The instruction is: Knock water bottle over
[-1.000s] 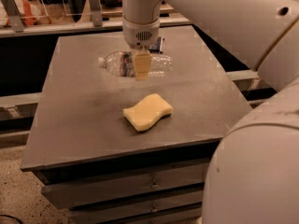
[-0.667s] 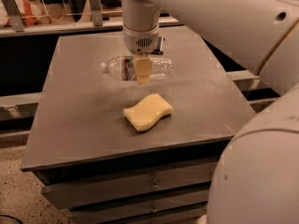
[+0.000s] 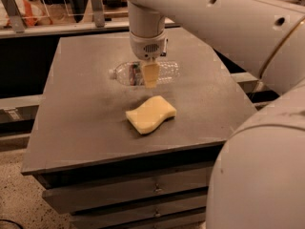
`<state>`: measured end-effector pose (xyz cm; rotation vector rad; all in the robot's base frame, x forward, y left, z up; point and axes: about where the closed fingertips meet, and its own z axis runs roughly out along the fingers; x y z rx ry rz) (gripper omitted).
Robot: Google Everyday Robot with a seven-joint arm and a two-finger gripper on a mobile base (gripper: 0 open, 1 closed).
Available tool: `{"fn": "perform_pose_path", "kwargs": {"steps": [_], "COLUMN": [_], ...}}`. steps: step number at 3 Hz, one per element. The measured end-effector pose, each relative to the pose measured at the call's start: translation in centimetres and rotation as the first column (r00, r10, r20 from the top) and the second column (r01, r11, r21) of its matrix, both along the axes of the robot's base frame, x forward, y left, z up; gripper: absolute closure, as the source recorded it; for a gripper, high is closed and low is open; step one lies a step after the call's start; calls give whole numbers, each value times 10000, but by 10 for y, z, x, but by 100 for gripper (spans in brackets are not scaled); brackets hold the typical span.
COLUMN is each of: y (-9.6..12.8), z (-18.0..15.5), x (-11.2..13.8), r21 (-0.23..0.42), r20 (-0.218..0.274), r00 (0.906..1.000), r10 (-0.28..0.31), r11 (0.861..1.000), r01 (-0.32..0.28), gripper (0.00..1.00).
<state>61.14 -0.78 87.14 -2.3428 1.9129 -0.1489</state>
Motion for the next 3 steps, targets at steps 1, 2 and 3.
{"fn": "perform_pose_path", "kwargs": {"steps": [1,2,3], "y": [2,3,4], "z": [-11,-19,-22], "x": [3,3,1], "r21": [143,303,448], "r20": [-181,-427,-526], "r00": [9997,9988,9985], "r10": [165,258,179], "r11": [9998,9992,9989], "r01": [-162,-245,-155], "gripper": [100,100,84]}}
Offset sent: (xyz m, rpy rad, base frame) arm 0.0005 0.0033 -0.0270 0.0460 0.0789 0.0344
